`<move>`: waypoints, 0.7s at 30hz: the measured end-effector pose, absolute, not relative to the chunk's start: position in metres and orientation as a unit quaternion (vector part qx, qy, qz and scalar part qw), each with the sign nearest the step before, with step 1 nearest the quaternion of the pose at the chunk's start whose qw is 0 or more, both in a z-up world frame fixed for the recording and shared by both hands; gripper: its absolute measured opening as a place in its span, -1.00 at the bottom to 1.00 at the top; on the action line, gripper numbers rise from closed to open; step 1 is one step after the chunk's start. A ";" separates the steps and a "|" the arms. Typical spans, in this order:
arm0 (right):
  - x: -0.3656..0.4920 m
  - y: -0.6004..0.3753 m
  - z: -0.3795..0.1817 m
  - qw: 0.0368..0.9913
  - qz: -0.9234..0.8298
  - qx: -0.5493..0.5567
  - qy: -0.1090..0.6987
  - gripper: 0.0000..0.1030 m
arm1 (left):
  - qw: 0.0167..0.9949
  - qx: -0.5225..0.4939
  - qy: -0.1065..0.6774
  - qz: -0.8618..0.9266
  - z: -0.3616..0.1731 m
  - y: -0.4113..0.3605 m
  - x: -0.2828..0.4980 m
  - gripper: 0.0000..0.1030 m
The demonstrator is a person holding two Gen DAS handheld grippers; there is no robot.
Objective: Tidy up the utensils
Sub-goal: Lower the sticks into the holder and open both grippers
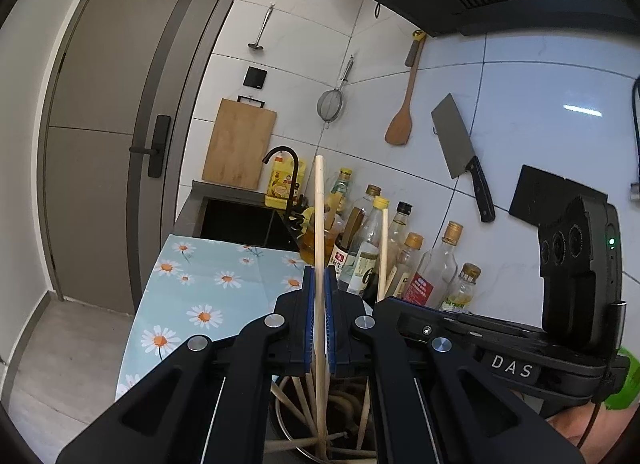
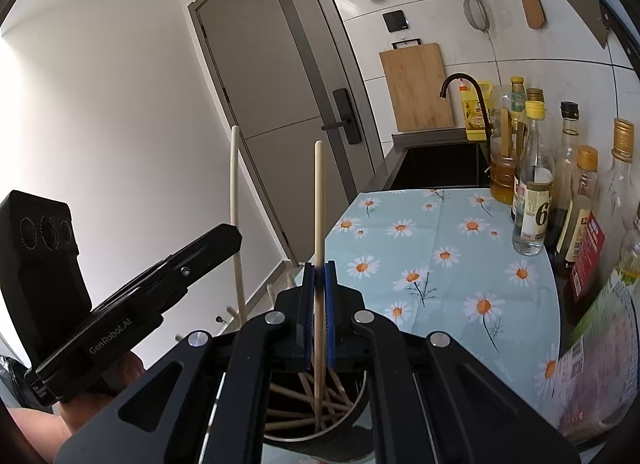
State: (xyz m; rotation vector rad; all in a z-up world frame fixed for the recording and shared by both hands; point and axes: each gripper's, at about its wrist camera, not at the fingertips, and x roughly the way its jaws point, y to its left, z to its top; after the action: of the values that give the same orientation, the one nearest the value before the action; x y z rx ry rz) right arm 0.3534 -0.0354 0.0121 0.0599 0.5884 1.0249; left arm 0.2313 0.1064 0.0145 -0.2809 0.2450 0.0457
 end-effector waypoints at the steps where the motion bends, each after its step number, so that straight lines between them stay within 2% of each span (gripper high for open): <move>1: 0.351 -0.036 0.010 0.830 0.482 0.028 0.280 -0.89 | 0.982 -0.140 0.122 0.023 0.012 0.106 0.231 -0.93; 5: 0.343 -0.040 0.004 0.830 0.480 0.024 0.281 -0.86 | 0.980 -0.153 0.128 0.022 0.004 0.105 0.227 -0.90; 8: 0.339 -0.044 0.004 0.832 0.476 0.024 0.282 -0.37 | 0.979 -0.159 0.127 0.029 0.003 0.106 0.219 -0.90; 18: 0.322 -0.058 0.017 0.837 0.472 0.035 0.276 -0.35 | 0.976 -0.161 0.145 0.014 0.008 0.102 0.204 -0.89; 19: 0.320 -0.058 0.018 0.836 0.472 0.032 0.278 -0.35 | 0.976 -0.160 0.149 0.011 0.009 0.101 0.202 -0.80; 20: 0.318 -0.060 0.019 0.836 0.471 0.029 0.279 -0.35 | 0.976 -0.157 0.151 0.010 0.010 0.100 0.200 -0.60; 21: 0.314 -0.062 0.021 0.838 0.471 0.029 0.276 -0.35 | 0.976 -0.156 0.152 0.008 0.011 0.099 0.198 -0.56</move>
State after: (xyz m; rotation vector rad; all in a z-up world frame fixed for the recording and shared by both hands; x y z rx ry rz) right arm 0.3142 -0.0618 0.0208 0.0606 0.5843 0.9958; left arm 0.1982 0.0990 0.0113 -0.3146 0.3056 0.0165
